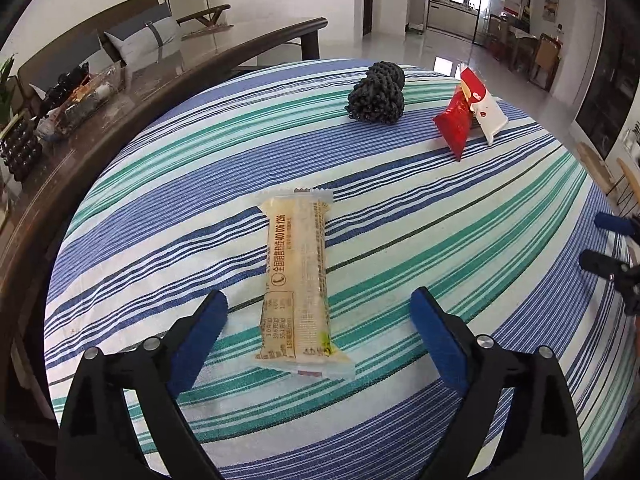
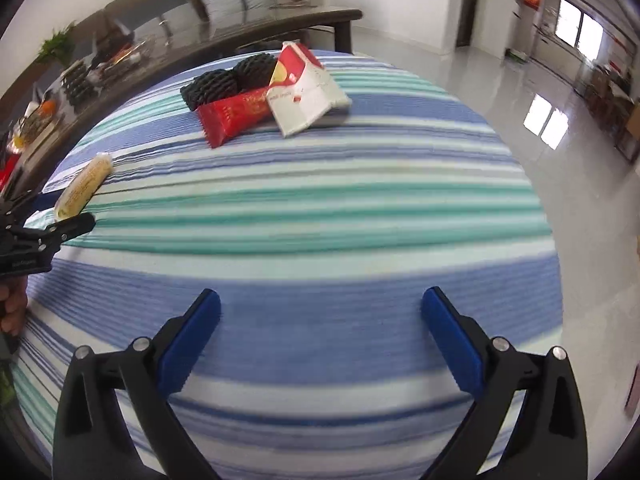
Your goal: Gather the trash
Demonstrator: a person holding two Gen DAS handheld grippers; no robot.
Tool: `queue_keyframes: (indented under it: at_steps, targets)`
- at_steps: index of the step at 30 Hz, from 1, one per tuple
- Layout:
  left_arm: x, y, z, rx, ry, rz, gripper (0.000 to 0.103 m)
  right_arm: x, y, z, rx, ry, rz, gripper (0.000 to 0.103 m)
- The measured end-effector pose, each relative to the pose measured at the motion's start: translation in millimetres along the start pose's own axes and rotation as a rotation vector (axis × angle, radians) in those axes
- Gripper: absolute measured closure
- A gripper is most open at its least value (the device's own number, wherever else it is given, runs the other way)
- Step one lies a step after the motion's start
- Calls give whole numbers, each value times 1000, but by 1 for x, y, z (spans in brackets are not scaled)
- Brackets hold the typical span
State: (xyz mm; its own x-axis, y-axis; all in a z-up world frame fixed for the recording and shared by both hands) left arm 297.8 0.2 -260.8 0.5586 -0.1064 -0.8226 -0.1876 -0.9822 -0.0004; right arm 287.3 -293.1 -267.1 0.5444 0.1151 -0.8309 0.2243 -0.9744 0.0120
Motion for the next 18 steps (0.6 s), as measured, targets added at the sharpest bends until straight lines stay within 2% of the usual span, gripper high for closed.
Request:
queue_keyframes:
  at_steps: [2, 6, 8, 10, 12, 14, 15, 16, 17, 18]
  targets:
    - [2, -3, 1, -27, -4, -1, 6, 5, 13, -25, -27, 34, -10, 6]
    - [4, -3, 2, -33, -7, 2, 4, 35, 23, -76, -90, 35, -90, 7]
    - [4, -5, 1, -33, -7, 3, 4, 52, 21, -97, -115, 23, -115, 10]
    - [4, -5, 1, -33, -7, 3, 4, 65, 18, -114, -134, 20, -140, 17]
    - [4, -5, 2, -33, -7, 4, 4, 76, 17, -130, -139, 28, -173, 18]
    - [4, -5, 1, -32, -7, 4, 4, 85, 13, -139, -119, 22, -247, 18]
    - [5, -6, 1, -32, -7, 6, 4, 88, 11, -140, -113, 14, -274, 22]
    - [5, -6, 0, -31, -7, 7, 4, 89, 7, -139, -108, 8, -311, 39]
    - [6, -6, 0, -31, -7, 7, 4, 89, 3, -139, -97, 0, -364, 47]
    - [6, -6, 0, -30, -6, 7, 4, 85, 2, -138, -93, -4, -369, 60]
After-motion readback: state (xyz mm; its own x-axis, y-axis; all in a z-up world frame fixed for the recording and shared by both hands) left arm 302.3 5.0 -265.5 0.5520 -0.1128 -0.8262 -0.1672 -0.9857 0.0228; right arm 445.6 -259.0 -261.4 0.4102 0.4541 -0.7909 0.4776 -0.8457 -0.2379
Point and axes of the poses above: each gripper's, at about its wrist camera, not at the fingertips, and x roughly the way its jaws point, y to its right, z to its underside, the point moved 9 cm from there along x, roughly the way its jaws point, and after that the axes turned 3 degrees about -x, right-handed, at the moved point
